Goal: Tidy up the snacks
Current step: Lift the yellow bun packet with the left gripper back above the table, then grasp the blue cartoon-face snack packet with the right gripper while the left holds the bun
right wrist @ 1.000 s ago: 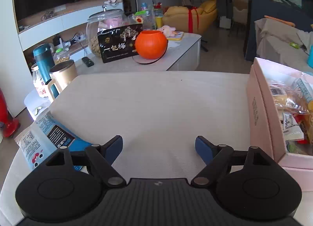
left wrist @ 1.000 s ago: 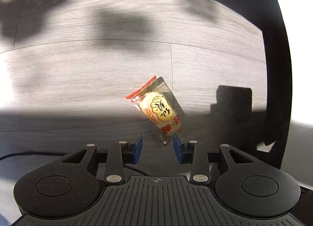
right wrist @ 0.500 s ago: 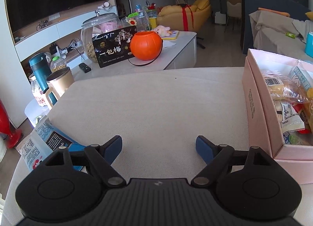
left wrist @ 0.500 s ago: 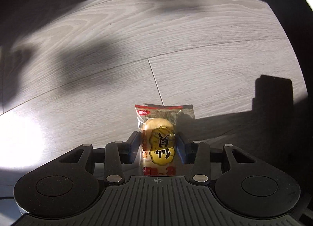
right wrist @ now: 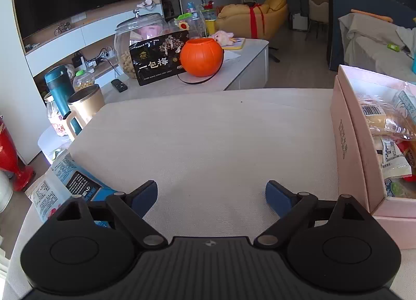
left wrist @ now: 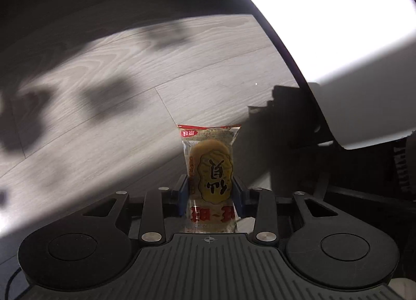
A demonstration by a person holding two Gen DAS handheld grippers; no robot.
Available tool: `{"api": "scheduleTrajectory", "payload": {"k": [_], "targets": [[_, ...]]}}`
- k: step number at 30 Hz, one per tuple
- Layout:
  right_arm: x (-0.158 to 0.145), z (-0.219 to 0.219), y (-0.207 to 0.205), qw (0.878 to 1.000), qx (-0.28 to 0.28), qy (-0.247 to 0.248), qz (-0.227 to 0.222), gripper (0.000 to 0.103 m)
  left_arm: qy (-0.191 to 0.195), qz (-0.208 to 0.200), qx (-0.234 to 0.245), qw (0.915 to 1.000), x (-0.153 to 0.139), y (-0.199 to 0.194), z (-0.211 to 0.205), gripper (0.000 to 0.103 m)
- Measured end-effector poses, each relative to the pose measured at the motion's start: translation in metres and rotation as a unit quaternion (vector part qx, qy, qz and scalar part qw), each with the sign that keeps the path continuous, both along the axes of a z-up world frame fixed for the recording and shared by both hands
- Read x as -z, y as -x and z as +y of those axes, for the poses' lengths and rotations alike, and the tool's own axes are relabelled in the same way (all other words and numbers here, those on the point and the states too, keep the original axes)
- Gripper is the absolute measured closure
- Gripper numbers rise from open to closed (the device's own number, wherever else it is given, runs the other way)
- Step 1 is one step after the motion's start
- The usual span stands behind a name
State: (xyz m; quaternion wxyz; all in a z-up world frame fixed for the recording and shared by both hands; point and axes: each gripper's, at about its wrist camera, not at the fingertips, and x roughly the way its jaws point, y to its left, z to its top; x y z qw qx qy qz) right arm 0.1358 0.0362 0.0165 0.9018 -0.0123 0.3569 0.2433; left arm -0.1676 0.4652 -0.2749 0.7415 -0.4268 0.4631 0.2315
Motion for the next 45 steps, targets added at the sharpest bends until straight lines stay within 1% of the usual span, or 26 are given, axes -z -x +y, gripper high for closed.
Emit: {"api": "scheduleTrajectory", "payload": {"k": [3,5,6,8,10,12,15,17,18,19,20,21,22,24,27,28,29,31,33,34,36,37,39,42,43,45], "targets": [[-0.016,0.011,0.010,0.995,-0.090,-0.042,-0.003,0.012,-0.033,-0.046,0.033,0.9978,-0.097,0.021,-0.009,0.064],[-0.029,0.034,0.017,0.983,-0.174,-0.052,-0.004,0.011,-0.050,-0.081,0.055,0.9940,-0.161,0.028,-0.020,0.064],[-0.034,0.056,0.021,0.974,-0.225,-0.035,0.002,0.010,-0.061,-0.094,0.066,0.9915,-0.189,0.029,-0.029,0.064],[-0.032,0.097,0.028,0.958,-0.287,0.012,0.008,0.010,-0.088,-0.114,0.093,0.9852,-0.237,0.028,-0.048,0.064],[-0.025,0.132,0.030,0.946,-0.319,0.061,0.004,0.010,-0.109,-0.136,0.122,0.9772,-0.279,0.020,-0.072,0.064],[-0.016,0.155,0.026,0.943,-0.320,0.092,0.016,0.010,-0.119,-0.155,0.150,0.9691,-0.311,0.010,-0.099,0.064],[-0.013,0.157,0.023,0.949,-0.297,0.095,0.042,0.011,-0.137,-0.170,0.198,0.9556,-0.343,-0.006,-0.149,0.064],[-0.020,0.141,0.027,0.951,-0.289,0.098,0.046,0.024,-0.132,-0.176,0.243,0.9449,-0.347,-0.021,-0.187,0.064],[-0.025,0.125,0.030,0.952,-0.289,0.091,0.047,0.027,-0.126,-0.178,0.260,0.9408,-0.348,-0.028,-0.204,0.064],[-0.030,0.107,0.034,0.953,-0.287,0.085,0.051,0.047,-0.122,-0.180,0.282,0.9343,-0.338,-0.040,-0.224,0.064],[-0.034,0.092,0.036,0.953,-0.285,0.083,0.060,0.073,-0.123,-0.180,0.300,0.9287,-0.338,-0.048,-0.241,0.064],[-0.037,0.073,0.038,0.952,-0.284,0.079,0.079,0.077,-0.128,-0.177,0.319,0.9223,-0.337,-0.059,-0.260,0.064],[-0.041,0.046,0.041,0.954,-0.277,0.073,0.093,0.077,-0.134,-0.174,0.332,0.9175,-0.336,-0.068,-0.276,0.064],[-0.046,0.005,0.051,0.958,-0.262,0.078,0.083,0.077,-0.147,-0.168,0.344,0.9120,-0.335,-0.083,-0.300,0.064],[-0.052,-0.042,0.067,0.965,-0.241,0.100,0.037,0.073,-0.195,-0.157,0.331,0.9098,-0.338,-0.094,-0.323,0.064],[-0.053,-0.052,0.069,0.967,-0.234,0.099,0.030,0.059,-0.207,-0.152,0.327,0.9096,-0.340,-0.095,-0.328,0.064],[-0.054,-0.058,0.069,0.970,-0.224,0.093,0.027,0.035,-0.209,-0.149,0.324,0.9107,-0.340,-0.096,-0.329,0.064],[-0.055,-0.064,0.063,0.979,-0.193,0.065,0.024,0.017,-0.206,-0.145,0.318,0.9139,-0.341,-0.091,-0.332,0.064],[-0.054,-0.056,0.055,0.982,-0.179,0.043,0.040,0.017,-0.215,-0.131,0.320,0.9131,-0.335,-0.087,-0.327,0.064],[-0.050,-0.045,0.048,0.982,-0.177,0.031,0.059,0.017,-0.218,-0.123,0.321,0.9134,-0.332,-0.085,-0.328,0.064],[-0.042,-0.016,0.036,0.979,-0.177,0.014,0.101,0.017,-0.220,-0.110,0.320,0.9148,-0.325,-0.082,-0.326,0.064],[-0.037,0.000,0.032,0.976,-0.180,0.009,0.120,0.017,-0.221,-0.106,0.320,0.9153,-0.322,-0.071,-0.319,0.064],[-0.031,0.032,0.026,0.972,-0.184,0.008,0.143,0.017,-0.224,-0.105,0.316,0.9160,-0.321,-0.067,-0.318,0.064],[-0.023,0.082,0.027,0.965,-0.204,0.030,0.160,0.017,-0.221,-0.105,0.315,0.9170,-0.320,-0.066,-0.314,0.064],[-0.022,0.096,0.030,0.966,-0.203,0.046,0.153,0.013,-0.220,-0.105,0.315,0.9172,-0.319,-0.066,-0.313,0.064],[-0.022,0.116,0.039,0.964,-0.218,0.072,0.137,0.013,-0.218,-0.105,0.315,0.9178,-0.319,-0.066,-0.314,0.063]]}}
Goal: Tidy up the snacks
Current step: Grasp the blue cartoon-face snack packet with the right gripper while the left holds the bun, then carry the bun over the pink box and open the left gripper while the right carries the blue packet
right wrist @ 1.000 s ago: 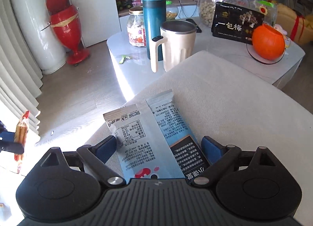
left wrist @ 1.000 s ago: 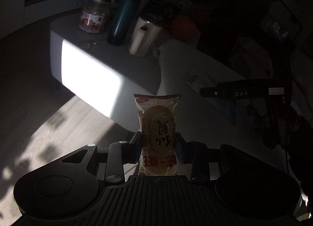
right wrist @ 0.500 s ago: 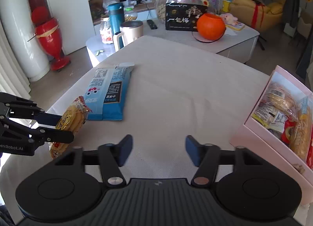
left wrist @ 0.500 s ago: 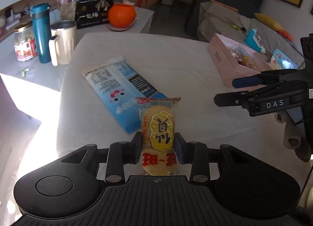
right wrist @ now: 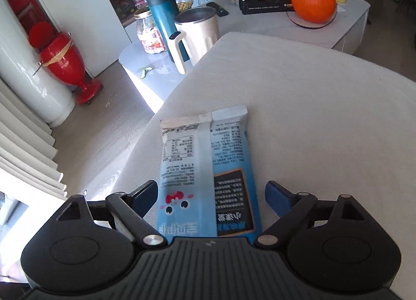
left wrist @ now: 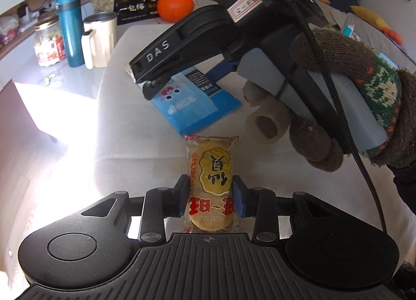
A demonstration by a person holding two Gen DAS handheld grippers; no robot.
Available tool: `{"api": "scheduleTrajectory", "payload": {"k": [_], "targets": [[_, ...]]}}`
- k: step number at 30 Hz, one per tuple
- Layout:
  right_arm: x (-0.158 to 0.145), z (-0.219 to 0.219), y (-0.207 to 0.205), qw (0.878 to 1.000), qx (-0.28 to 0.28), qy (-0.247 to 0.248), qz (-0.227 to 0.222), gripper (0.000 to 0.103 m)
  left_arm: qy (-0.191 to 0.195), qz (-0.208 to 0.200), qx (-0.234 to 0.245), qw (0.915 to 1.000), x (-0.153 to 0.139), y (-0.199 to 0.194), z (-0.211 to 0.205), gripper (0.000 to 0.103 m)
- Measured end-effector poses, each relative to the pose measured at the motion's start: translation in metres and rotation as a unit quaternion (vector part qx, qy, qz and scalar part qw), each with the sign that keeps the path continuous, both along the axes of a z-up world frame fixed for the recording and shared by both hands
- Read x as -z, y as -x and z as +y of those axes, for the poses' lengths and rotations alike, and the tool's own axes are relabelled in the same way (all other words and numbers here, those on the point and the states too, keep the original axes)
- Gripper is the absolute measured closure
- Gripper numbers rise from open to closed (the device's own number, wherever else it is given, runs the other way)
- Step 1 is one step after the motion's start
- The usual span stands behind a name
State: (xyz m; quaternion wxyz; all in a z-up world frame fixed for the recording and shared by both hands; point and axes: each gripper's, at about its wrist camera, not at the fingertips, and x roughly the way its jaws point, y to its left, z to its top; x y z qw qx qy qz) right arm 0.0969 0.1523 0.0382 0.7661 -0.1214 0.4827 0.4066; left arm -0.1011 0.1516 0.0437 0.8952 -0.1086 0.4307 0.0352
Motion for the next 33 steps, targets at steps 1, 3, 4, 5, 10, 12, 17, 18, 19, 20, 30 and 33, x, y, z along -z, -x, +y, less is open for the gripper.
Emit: {"api": "scheduleTrajectory", "payload": {"k": [1,3,4,5,10,12,17,18,19,20,30,33], "targets": [[0.001,0.007,0.005,1.000,-0.015,0.012,-0.008,0.011,0.000,-0.001,-0.001,1.0000,0.001,-0.001,0.000,0.062],[0.004,0.018,0.018,0.996,-0.044,0.052,-0.050,0.011,-0.003,-0.002,-0.002,1.0000,0.000,0.000,-0.003,0.062],[0.005,0.019,0.025,0.994,-0.055,0.065,-0.073,0.012,-0.003,-0.003,-0.002,1.0000,0.000,0.001,-0.004,0.062],[0.005,0.015,0.029,0.993,-0.059,0.060,-0.082,0.015,-0.003,-0.004,-0.001,1.0000,0.000,0.002,-0.005,0.062],[-0.004,-0.029,0.029,0.992,-0.053,0.068,-0.090,0.022,0.015,-0.010,0.014,0.9997,-0.001,0.003,-0.011,0.063],[-0.007,-0.059,0.028,0.992,-0.045,0.078,-0.092,0.025,0.036,-0.015,0.029,0.9988,-0.001,0.004,-0.016,0.064],[-0.026,-0.159,0.049,0.993,-0.033,0.077,-0.081,0.024,0.048,-0.021,0.075,0.9958,-0.002,-0.004,-0.049,0.064],[-0.030,-0.178,0.055,0.993,-0.029,0.078,-0.082,0.024,0.053,-0.023,0.085,0.9947,-0.003,-0.008,-0.056,0.064],[-0.034,-0.199,0.060,0.993,-0.020,0.082,-0.086,0.024,0.060,-0.027,0.098,0.9929,-0.006,-0.014,-0.065,0.064],[-0.037,-0.216,0.064,0.992,-0.010,0.085,-0.089,0.024,0.064,-0.033,0.110,0.9913,-0.010,-0.019,-0.074,0.064],[-0.043,-0.324,0.095,0.985,0.070,0.110,-0.112,0.024,0.115,-0.185,0.142,0.9656,-0.100,-0.132,-0.134,0.061],[-0.045,-0.325,0.093,0.985,0.080,0.102,-0.116,0.024,0.131,-0.198,0.133,0.9621,-0.103,-0.189,-0.145,0.060]]}}
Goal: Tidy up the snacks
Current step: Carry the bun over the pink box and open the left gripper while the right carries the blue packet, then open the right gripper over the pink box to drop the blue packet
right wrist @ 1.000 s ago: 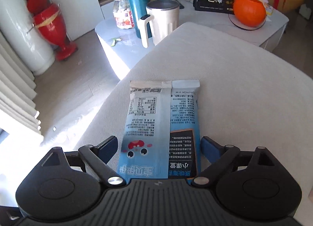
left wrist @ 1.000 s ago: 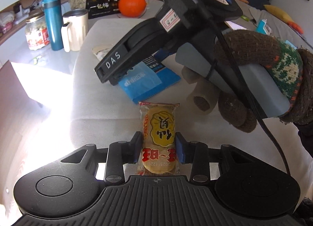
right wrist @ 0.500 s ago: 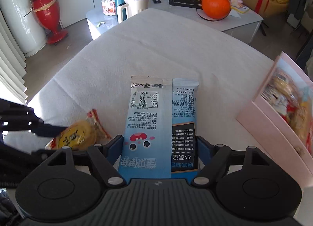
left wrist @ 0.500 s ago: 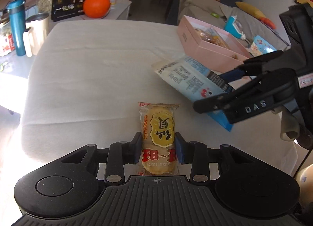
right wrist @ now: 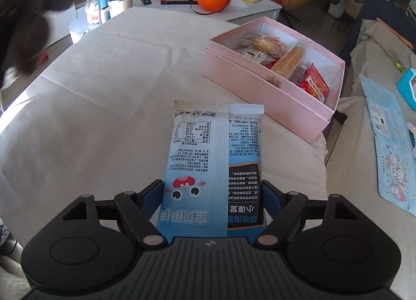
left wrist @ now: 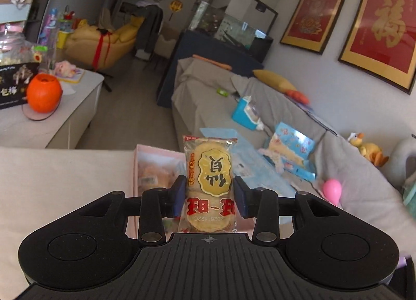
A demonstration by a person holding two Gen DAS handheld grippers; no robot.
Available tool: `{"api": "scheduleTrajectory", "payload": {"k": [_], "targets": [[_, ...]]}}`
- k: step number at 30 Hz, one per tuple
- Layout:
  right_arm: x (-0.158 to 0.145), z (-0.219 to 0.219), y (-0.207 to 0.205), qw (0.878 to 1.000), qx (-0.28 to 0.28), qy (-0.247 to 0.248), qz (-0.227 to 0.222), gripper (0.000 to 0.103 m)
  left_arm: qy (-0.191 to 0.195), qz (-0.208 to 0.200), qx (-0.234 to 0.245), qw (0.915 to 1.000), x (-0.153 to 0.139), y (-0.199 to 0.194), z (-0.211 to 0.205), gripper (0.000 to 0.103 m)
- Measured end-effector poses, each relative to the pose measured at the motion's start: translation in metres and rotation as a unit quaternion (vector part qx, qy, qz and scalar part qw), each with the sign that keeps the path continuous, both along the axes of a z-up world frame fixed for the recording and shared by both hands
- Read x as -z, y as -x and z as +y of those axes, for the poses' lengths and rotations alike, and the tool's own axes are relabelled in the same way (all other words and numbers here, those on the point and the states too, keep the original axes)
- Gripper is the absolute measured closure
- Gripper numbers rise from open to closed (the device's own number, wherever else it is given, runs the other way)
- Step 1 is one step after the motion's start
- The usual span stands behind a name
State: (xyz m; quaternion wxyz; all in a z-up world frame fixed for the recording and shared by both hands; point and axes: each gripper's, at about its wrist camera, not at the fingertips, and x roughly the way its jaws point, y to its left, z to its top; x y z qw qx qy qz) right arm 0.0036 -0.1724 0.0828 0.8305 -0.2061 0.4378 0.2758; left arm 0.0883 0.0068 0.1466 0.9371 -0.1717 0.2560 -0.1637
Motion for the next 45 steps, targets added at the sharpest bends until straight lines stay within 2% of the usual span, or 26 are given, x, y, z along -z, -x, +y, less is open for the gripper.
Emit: {"api": "scheduleTrajectory", "payload": {"k": [2,5,9,12,15,17,18,21,24,27,29,31,33,37,38,40,41,42,45], "targets": [[-0.002,0.000,-0.002,1.000,0.006,-0.008,-0.004,0.024,0.021,0.023,0.000,0.9995,0.011,-0.034,-0.005,0.060],[-0.009,-0.002,-0.002,0.999,0.015,-0.029,-0.010,0.023,0.043,0.037,-0.004,0.9984,0.027,-0.050,-0.004,0.060],[-0.026,-0.019,-0.013,0.997,0.026,-0.074,-0.013,0.023,0.034,0.023,-0.023,0.9989,0.043,-0.034,0.010,0.060],[-0.049,-0.034,-0.039,0.991,0.060,-0.117,-0.013,0.023,0.019,0.019,-0.049,0.9984,0.051,-0.015,0.020,0.060],[-0.072,-0.042,-0.082,0.979,0.115,-0.166,-0.013,0.023,-0.014,0.018,-0.054,0.9983,0.057,0.004,0.018,0.060],[-0.081,-0.039,-0.119,0.971,0.145,-0.190,-0.031,0.016,-0.048,0.025,-0.053,0.9971,0.062,0.015,0.011,0.060],[-0.080,-0.036,-0.139,0.968,0.150,-0.199,-0.041,0.015,-0.064,0.028,-0.052,0.9962,0.065,0.021,0.008,0.060],[-0.068,-0.024,-0.184,0.965,0.195,-0.169,-0.042,0.015,-0.115,0.031,-0.057,0.9913,0.073,0.046,0.008,0.060],[-0.046,-0.024,-0.201,0.966,0.197,-0.164,-0.022,0.016,-0.165,0.030,-0.074,0.9831,0.083,0.068,0.014,0.060],[-0.030,-0.029,-0.186,0.966,0.199,-0.164,-0.035,0.016,-0.201,0.040,-0.096,0.9741,0.095,0.083,0.019,0.060],[-0.025,-0.031,-0.154,0.963,0.196,-0.168,-0.077,0.016,-0.203,0.047,-0.105,0.9725,0.103,0.090,0.021,0.060],[-0.017,-0.028,-0.116,0.965,0.174,-0.168,-0.097,0.016,-0.195,0.059,-0.104,0.9736,0.113,0.092,0.020,0.060],[0.000,-0.022,-0.087,0.968,0.167,-0.163,-0.089,0.016,-0.181,0.082,-0.098,0.9750,0.126,0.092,0.014,0.059],[0.042,-0.011,-0.053,0.973,0.161,-0.163,-0.037,0.016,-0.209,0.063,-0.114,0.9691,0.134,0.103,-0.005,0.057],[0.052,-0.008,-0.049,0.975,0.159,-0.154,-0.032,0.016,-0.204,0.065,-0.116,0.9700,0.134,0.104,-0.005,0.057],[0.066,-0.003,-0.045,0.977,0.159,-0.138,-0.039,0.015,-0.198,0.065,-0.119,0.9709,0.132,0.104,-0.006,0.057],[0.069,-0.001,-0.040,0.976,0.160,-0.132,-0.067,0.014,-0.199,0.065,-0.119,0.9705,0.132,0.105,-0.007,0.057],[0.072,0.000,-0.040,0.976,0.166,-0.122,-0.074,0.013,-0.200,0.065,-0.121,0.9702,0.132,0.105,-0.008,0.057],[0.074,0.001,-0.044,0.973,0.184,-0.115,-0.074,0.004,-0.207,0.063,-0.127,0.9680,0.133,0.104,-0.013,0.057]]}}
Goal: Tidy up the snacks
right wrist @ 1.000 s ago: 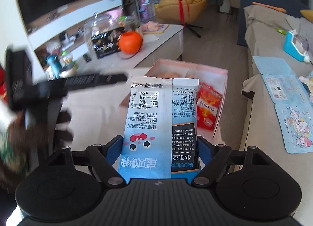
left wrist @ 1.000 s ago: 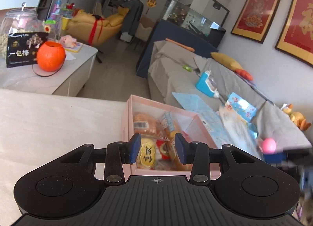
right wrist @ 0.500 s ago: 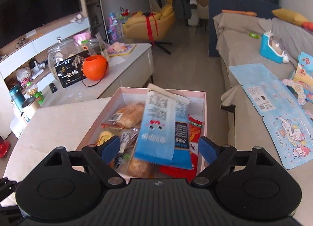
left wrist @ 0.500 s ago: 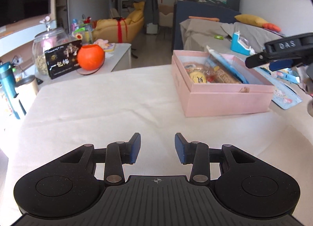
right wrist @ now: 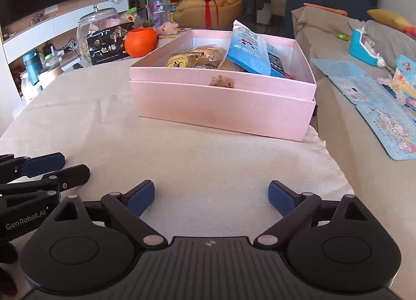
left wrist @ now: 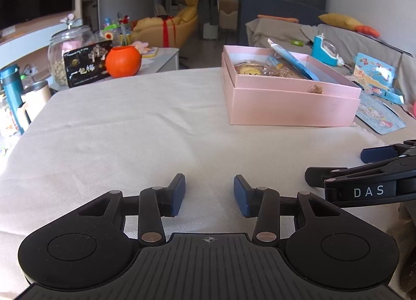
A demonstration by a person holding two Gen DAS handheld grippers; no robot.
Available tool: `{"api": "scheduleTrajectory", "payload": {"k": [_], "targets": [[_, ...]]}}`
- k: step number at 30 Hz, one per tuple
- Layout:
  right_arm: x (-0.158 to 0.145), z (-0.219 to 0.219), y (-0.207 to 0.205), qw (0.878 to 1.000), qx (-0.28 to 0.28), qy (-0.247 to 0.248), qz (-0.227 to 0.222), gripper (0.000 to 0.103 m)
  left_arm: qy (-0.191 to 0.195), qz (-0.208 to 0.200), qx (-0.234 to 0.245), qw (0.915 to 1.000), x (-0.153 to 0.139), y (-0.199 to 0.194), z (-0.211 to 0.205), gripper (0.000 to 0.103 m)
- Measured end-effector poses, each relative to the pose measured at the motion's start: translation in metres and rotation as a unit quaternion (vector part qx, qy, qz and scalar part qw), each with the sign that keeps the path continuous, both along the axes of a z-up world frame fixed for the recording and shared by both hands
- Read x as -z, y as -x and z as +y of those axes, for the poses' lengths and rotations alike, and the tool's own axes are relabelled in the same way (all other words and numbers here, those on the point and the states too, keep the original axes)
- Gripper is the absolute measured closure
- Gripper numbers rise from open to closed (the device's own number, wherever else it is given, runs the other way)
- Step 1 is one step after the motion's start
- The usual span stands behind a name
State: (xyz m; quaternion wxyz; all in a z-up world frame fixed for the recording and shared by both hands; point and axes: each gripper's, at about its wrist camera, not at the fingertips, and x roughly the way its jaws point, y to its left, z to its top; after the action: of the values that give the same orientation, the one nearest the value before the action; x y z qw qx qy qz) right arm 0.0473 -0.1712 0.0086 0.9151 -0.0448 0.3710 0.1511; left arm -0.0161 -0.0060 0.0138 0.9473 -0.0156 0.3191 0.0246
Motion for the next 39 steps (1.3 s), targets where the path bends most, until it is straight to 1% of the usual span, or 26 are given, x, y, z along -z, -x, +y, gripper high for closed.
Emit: {"api": "scheduleTrajectory", "payload": {"k": [1,5,7,11,14,39], "targets": [[0.001,0.001,-0.001,1.000,0.008,0.004,0.002,0.000,-0.004,0.000,-0.001,1.0000,0.000,0.000,-0.001,0.057],[0.003,0.004,-0.001,1.000,0.025,0.004,-0.005,0.000,-0.007,-0.001,-0.005,1.0000,0.000,0.000,-0.004,0.057],[0.006,0.001,0.005,0.999,0.032,-0.002,-0.024,0.000,-0.009,-0.001,-0.005,0.9999,0.001,0.000,-0.005,0.057],[0.007,0.002,0.009,0.998,0.041,0.000,-0.038,0.000,-0.009,-0.001,-0.005,1.0000,0.001,-0.001,-0.005,0.057],[0.007,0.000,0.007,0.998,0.042,-0.008,-0.035,0.000,-0.009,-0.002,-0.005,0.9999,0.001,-0.001,-0.005,0.057],[0.008,0.001,0.008,0.998,0.042,-0.006,-0.035,0.000,-0.009,-0.002,-0.005,0.9999,0.001,-0.002,-0.005,0.057]]}}
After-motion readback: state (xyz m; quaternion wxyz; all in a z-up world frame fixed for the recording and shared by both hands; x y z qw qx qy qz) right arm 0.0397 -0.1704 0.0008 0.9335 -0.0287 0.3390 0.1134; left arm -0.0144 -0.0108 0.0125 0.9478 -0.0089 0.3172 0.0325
